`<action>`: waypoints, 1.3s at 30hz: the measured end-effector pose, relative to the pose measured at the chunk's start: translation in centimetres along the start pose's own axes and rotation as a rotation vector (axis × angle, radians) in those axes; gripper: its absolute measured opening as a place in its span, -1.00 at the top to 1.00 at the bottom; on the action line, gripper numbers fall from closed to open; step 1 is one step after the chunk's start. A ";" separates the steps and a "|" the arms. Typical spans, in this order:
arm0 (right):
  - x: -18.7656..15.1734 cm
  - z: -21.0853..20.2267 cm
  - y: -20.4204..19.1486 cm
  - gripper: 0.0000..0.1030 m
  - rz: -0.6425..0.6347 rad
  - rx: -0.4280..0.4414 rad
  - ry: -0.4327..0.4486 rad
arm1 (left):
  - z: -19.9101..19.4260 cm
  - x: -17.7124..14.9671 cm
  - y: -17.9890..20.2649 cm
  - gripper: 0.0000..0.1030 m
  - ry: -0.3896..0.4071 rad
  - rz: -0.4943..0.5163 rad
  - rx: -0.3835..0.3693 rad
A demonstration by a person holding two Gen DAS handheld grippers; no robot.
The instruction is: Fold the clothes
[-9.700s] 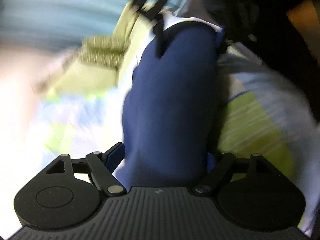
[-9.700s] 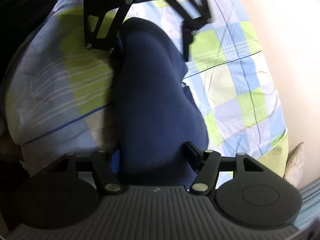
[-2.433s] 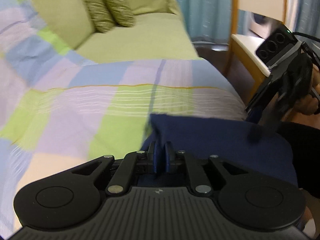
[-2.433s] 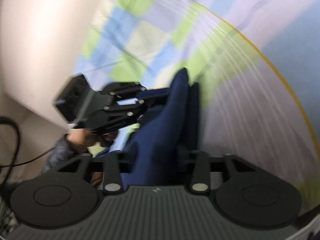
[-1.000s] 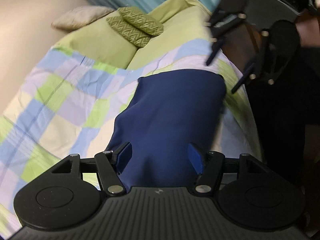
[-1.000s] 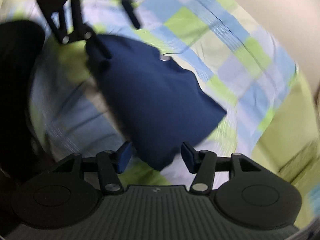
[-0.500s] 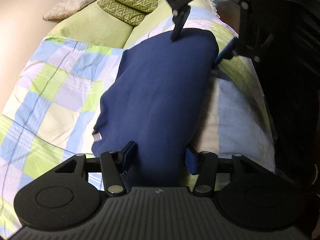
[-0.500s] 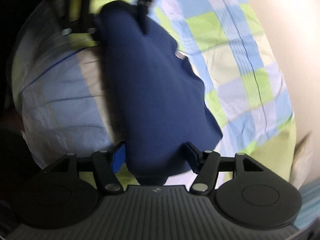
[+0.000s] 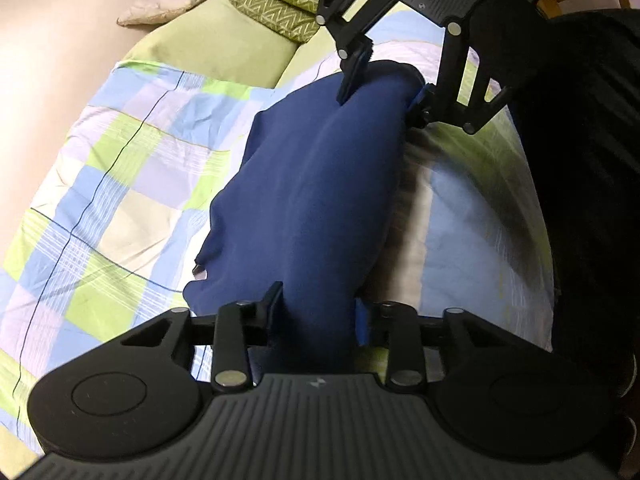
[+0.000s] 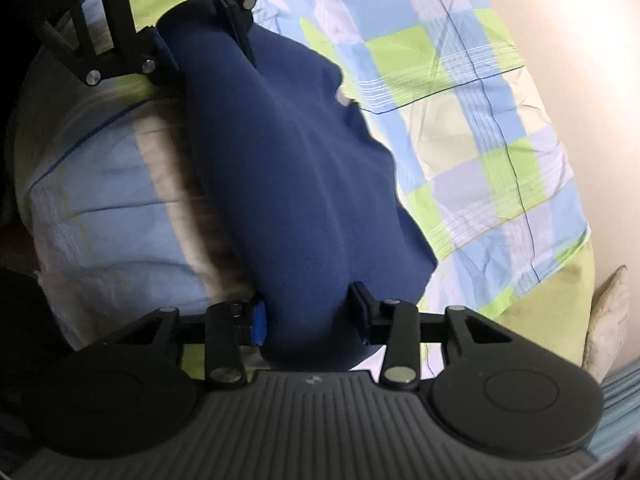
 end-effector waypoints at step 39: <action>2.4 -1.8 -1.4 0.27 0.057 0.026 0.078 | 5.5 -9.1 -14.3 0.75 0.105 -1.110 -0.304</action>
Point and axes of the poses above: each gripper's, at about its wrist camera, not at the fingertips, and z roughly the way its jaws point, y to its right, x to its top, the point moved 9 cm from there along z, roughly the way its jaws point, and after that the axes turned 9 degrees about z, right-handed, at the moved point
